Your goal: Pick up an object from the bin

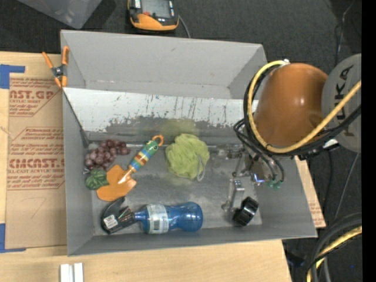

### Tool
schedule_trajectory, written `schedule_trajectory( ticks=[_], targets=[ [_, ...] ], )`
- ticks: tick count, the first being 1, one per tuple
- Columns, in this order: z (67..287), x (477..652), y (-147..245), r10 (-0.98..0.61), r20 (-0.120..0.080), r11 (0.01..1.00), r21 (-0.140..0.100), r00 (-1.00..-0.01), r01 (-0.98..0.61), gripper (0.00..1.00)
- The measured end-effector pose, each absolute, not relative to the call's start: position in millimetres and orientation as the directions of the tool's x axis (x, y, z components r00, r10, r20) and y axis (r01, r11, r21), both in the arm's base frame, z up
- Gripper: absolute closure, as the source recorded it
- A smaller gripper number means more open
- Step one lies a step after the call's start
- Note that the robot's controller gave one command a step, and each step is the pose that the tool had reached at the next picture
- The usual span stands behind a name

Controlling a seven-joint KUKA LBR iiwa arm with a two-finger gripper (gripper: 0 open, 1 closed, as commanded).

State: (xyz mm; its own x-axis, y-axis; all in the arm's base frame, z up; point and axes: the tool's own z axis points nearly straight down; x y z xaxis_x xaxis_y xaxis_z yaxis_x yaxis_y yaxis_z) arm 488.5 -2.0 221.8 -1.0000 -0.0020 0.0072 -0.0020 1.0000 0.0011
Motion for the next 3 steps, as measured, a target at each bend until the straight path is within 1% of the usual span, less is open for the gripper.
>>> schedule_trajectory(
  ticks=[1, 2, 3],
  targets=[
    [226, 490.1, -2, -0.002, -0.001, 1.0, 0.001, -1.0, -0.002, 0.0],
    [84, 483.6, 80, -0.153, -0.005, 0.988, 0.001, -0.988, -0.153, 0.0],
    [156, 586.0, 17, -0.203, -0.024, 0.979, -0.007, -0.979, -0.203, 0.0]
  ],
)
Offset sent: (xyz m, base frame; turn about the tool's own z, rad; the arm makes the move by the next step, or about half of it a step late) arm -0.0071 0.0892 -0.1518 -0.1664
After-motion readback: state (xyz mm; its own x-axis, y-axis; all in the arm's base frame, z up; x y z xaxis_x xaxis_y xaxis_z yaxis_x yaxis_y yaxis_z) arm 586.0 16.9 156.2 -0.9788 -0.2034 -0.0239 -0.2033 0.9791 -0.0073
